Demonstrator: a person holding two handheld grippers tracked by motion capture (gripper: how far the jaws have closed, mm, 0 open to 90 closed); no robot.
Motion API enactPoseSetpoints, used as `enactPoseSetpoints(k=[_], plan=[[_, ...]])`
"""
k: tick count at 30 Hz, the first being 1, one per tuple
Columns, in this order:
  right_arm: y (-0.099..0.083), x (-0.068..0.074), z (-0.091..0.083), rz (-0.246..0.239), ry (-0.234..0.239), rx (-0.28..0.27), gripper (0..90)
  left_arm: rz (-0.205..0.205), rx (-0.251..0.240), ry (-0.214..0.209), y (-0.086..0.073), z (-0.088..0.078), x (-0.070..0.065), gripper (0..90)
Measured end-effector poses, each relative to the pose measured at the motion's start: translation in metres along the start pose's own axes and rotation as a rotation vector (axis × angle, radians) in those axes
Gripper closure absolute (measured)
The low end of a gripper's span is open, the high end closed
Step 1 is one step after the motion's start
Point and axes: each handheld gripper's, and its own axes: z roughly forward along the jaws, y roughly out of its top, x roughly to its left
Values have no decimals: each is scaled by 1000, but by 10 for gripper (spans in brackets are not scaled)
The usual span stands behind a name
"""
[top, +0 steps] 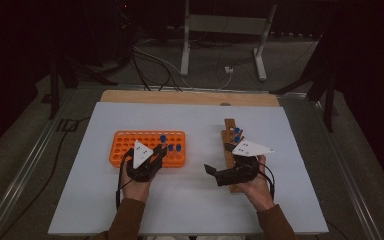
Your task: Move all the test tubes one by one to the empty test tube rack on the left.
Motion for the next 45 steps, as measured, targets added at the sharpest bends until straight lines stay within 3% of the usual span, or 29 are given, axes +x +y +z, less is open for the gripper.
enactPoseSetpoints(k=[45], plan=[[0,1,0,-6,15,6,0,12,107,2,-16,18,2,782]])
